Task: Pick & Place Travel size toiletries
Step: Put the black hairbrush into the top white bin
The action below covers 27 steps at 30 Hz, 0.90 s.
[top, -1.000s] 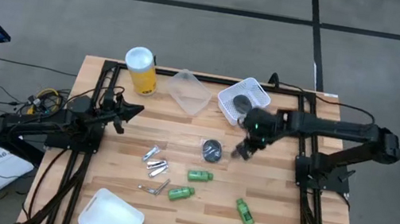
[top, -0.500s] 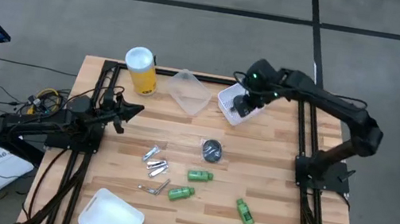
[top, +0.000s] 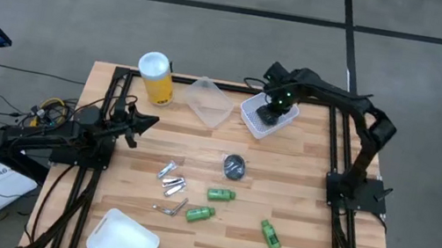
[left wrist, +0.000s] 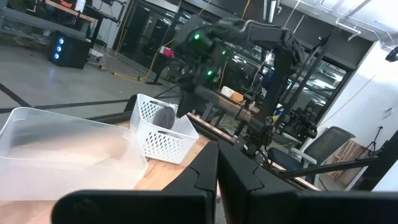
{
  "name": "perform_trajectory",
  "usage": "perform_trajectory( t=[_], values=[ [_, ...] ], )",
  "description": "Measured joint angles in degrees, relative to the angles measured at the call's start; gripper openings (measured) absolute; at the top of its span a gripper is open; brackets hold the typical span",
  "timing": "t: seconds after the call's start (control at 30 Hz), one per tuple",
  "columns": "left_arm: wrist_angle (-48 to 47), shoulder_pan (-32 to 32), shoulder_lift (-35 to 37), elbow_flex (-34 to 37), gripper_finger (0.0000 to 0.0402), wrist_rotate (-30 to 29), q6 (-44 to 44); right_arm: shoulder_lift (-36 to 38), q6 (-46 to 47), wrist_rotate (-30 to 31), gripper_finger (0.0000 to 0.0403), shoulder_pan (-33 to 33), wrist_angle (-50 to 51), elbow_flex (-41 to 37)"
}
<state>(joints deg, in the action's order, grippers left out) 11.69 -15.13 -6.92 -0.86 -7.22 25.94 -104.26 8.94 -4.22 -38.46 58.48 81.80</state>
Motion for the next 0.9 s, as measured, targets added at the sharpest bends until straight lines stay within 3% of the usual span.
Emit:
perform_trajectory(
  t=[0.2, 0.63, 0.9],
  values=[
    [0.0, 0.0, 0.0, 0.0, 0.0001, 0.0, 0.0, -2.6, -0.3, 0.2, 0.0041, 0.3, 0.9, 0.0],
    [0.0, 0.0, 0.0, 0.0, 0.0001, 0.0, 0.0, 3.9, 1.4, 1.2, 0.0232, 0.6, 3.7, 3.6],
    [0.1, 0.0, 0.0, 0.0, 0.0001, 0.0, 0.0, 13.9, 5.0, 1.1, 0.024, 10.0, 7.9, 5.5]
  ],
)
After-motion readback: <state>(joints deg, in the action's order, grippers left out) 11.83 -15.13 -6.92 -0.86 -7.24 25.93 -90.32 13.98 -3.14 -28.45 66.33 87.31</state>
